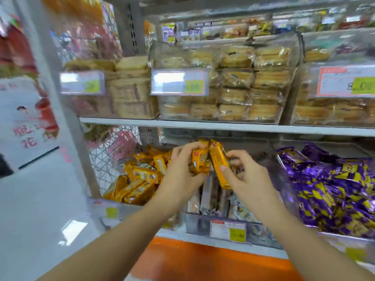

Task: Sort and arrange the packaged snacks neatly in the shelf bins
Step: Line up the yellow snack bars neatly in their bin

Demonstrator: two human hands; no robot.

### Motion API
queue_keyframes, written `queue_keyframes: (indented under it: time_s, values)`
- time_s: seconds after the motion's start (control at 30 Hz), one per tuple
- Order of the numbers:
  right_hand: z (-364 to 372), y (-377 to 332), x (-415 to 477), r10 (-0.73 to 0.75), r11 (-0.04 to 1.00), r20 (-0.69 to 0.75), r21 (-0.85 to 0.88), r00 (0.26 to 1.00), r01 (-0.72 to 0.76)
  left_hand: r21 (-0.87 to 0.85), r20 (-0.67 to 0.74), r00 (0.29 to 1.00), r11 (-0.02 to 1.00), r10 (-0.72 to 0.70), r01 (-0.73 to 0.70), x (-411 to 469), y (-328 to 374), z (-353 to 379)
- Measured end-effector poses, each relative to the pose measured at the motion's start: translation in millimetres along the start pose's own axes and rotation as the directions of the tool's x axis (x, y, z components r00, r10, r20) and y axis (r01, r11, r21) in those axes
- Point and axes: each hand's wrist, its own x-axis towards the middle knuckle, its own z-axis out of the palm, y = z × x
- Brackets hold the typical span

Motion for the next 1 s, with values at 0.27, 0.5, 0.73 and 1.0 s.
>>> queue_keyframes:
  time_s: [0.27, 0.5, 0.73, 1.0]
  values:
    - [91.4, -56.8, 37.6, -0.173, 0.980, 0.111, -0.075, 0.979, 0.182, 0.218, -0.087, 0.995, 0.975, 0.048, -0.027, -23.1, -60.9, -91.4]
    - [118.1, -48.7, 43.6, -0.082, 0.896, 0.316, -0.393, 0.945, 0.209, 0.304, 0.396, 0.897, 0.950, -0.199, 0.076, -35.7, -101.4, -111.9]
    - [127.9, -45.8, 58.4, -0.099, 0.856, 0.379, -0.439, 0.920, 0.273, 0.343, 0.330, 0.921, 0.935, -0.209, 0.089, -18.5, -104.6, -120.5]
    - [195.2, -81.6, 91.2, -0.182, 0.889, 0.508, -0.280, 0.842, 0.362, 0.168, -0.270, 0.876, 0.876, -0.400, 0.452, -18.4, -144.7, -155.8]
